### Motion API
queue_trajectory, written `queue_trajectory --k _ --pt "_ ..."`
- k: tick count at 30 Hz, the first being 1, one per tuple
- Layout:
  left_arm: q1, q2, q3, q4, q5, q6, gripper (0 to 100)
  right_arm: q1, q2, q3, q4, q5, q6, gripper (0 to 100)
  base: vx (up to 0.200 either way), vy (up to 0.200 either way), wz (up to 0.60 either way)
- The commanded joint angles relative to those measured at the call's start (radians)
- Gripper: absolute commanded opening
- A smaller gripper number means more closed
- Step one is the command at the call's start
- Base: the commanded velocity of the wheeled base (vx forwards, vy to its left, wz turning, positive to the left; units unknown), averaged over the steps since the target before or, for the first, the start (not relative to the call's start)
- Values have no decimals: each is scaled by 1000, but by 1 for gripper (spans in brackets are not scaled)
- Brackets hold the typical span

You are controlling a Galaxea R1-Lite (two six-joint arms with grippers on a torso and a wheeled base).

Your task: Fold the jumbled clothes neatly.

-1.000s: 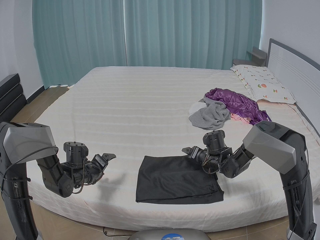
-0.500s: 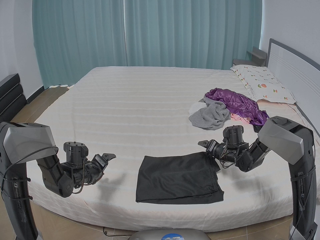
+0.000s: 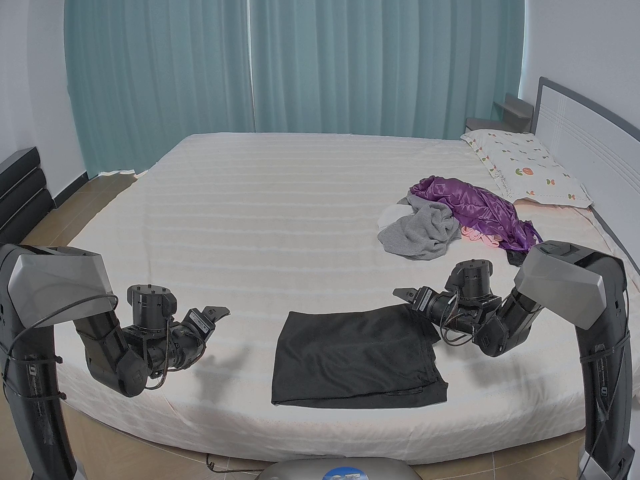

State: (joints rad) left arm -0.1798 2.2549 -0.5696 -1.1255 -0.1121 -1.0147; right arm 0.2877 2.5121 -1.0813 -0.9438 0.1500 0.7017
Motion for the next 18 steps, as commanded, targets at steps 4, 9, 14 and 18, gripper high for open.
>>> queue_trajectory --k 4,9,14,18 --pt "-3 6 0 -5 0 -1 100 5 -42 18 -13 5 4 100 0 0 0" --pt "-3 8 -3 -7 -1 -1 100 22 -24 37 -12 14 -2 100 0 0 0" --pt "-3 9 -3 -7 0 -1 100 19 25 21 -6 13 -5 100 0 0 0" --pt "-3 11 -3 -7 0 -1 100 15 31 17 -3 16 -5 100 0 0 0"
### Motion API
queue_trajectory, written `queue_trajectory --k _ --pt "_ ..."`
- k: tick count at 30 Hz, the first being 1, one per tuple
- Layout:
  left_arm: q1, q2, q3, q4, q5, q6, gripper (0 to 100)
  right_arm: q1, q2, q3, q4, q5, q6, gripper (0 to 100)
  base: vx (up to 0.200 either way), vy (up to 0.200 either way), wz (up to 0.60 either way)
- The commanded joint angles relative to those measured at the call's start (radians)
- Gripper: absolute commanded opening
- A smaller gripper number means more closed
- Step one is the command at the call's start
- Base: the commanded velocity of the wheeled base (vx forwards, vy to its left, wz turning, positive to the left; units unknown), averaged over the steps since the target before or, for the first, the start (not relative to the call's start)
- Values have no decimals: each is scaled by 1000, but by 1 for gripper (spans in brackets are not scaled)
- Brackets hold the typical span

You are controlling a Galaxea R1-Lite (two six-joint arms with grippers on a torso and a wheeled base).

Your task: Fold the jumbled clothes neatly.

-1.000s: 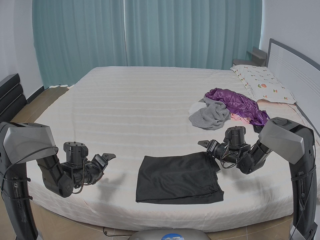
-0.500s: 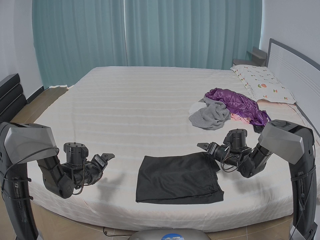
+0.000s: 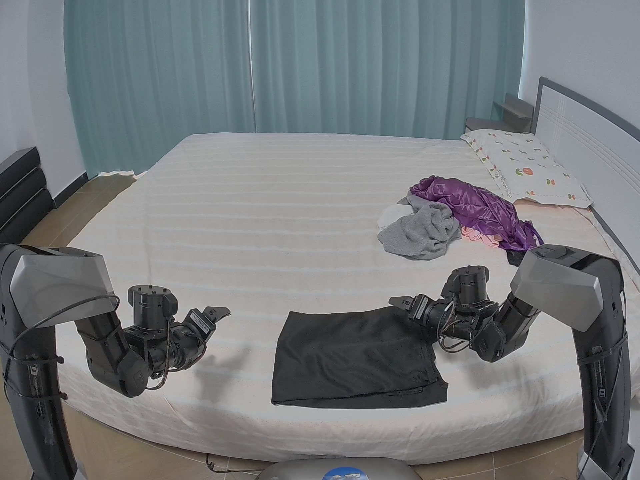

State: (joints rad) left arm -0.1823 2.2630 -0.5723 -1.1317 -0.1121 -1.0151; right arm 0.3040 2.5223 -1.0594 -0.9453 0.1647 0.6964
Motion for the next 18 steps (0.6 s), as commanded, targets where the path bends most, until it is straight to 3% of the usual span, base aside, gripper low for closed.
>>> queue_trajectory --k 1,3,4,18 --pt "-2 3 0 0 0 1 100 -2 23 -10 0 1 0 100 0 0 0" --pt "-2 3 0 0 0 1 100 -3 24 -16 2 3 0 100 0 0 0" --pt "-2 3 0 0 0 1 100 -3 24 -19 2 3 0 0 0 0 0" --pt "-2 4 2 0 0 3 100 -48 13 -24 3 -10 3 0 0 0 0"
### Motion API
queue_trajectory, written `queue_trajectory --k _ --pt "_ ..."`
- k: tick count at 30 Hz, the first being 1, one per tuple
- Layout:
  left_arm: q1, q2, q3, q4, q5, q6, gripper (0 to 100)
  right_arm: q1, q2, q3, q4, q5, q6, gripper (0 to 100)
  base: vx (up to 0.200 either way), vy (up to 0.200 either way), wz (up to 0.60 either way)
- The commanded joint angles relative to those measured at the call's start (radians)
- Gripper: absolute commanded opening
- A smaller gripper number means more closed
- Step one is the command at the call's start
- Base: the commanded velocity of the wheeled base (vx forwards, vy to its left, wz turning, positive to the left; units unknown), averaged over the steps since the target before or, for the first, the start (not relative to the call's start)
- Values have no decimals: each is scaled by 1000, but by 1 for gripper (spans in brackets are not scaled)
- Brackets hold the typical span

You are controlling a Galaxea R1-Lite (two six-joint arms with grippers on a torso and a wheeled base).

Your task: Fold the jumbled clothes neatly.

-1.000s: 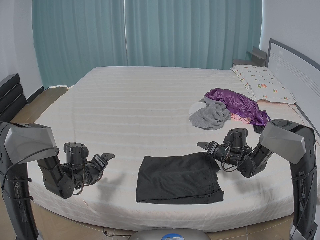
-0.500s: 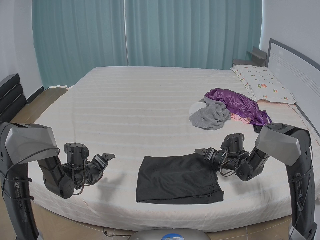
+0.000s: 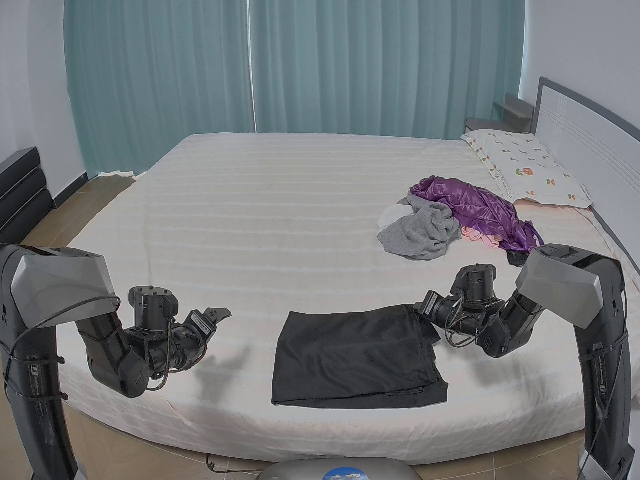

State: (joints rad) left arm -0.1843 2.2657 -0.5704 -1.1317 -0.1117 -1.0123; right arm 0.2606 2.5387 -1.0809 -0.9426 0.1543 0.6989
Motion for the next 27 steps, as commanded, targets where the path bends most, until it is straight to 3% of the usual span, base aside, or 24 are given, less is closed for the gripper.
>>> queue_trajectory --k 1,15,16,27 --pt "0 1 0 0 0 0 100 -8 -3 -2 1 -1 2 0 0 0 0" --pt "0 1 0 0 0 1 100 -18 -2 -5 19 1 8 0 0 0 0" --pt "0 1 0 0 0 1 100 -15 0 -5 25 4 8 100 0 0 0" --pt "0 1 -2 0 0 1 100 6 37 -67 28 7 5 100 0 0 0"
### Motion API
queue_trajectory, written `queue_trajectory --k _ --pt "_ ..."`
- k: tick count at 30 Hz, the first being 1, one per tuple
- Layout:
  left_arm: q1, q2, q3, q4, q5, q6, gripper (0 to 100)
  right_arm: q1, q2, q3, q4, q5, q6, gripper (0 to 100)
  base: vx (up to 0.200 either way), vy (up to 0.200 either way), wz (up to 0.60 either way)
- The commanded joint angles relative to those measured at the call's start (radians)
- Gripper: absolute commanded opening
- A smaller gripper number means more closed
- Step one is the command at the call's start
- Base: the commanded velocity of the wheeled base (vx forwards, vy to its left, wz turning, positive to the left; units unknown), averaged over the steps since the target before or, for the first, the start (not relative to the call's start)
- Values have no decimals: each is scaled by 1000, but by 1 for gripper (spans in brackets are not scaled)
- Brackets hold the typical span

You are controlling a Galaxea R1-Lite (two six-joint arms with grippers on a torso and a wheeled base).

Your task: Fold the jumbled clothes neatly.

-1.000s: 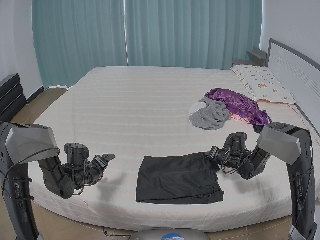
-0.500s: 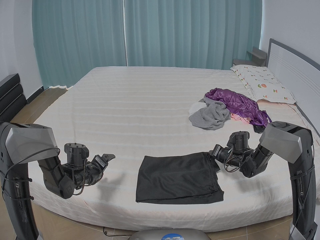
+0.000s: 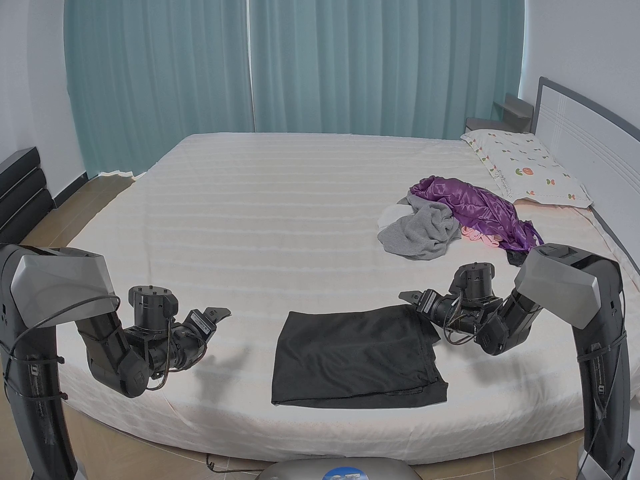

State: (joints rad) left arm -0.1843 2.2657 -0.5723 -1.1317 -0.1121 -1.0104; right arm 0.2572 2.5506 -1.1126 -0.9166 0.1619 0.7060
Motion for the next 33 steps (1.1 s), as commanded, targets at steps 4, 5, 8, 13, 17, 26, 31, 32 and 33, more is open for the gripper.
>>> queue_trajectory --k 4,5,8,13,17,26,31,32,33 --pt "0 1 0 0 0 0 100 11 31 -36 4 1 -5 100 0 0 0" --pt "0 1 0 0 0 0 100 11 31 -36 4 1 -5 0 0 0 0" --pt "0 1 0 0 0 0 100 10 26 -32 13 -4 -5 0 0 0 0" --pt "0 1 2 0 0 0 100 10 22 -27 24 -10 -5 0 0 0 0" --pt "0 1 2 0 0 0 100 -3 17 -18 25 -35 -8 0 0 0 0" --pt "0 1 2 0 0 0 100 -13 -13 -7 25 -84 -6 0 0 0 0" --pt "0 1 2 0 0 0 100 -27 -41 20 25 -88 -8 0 0 0 0" --pt "0 1 2 0 0 0 100 -33 -46 25 27 -87 -8 0 0 0 0" --pt "0 1 2 0 0 0 100 -33 -46 25 27 -87 -8 0 0 0 0"
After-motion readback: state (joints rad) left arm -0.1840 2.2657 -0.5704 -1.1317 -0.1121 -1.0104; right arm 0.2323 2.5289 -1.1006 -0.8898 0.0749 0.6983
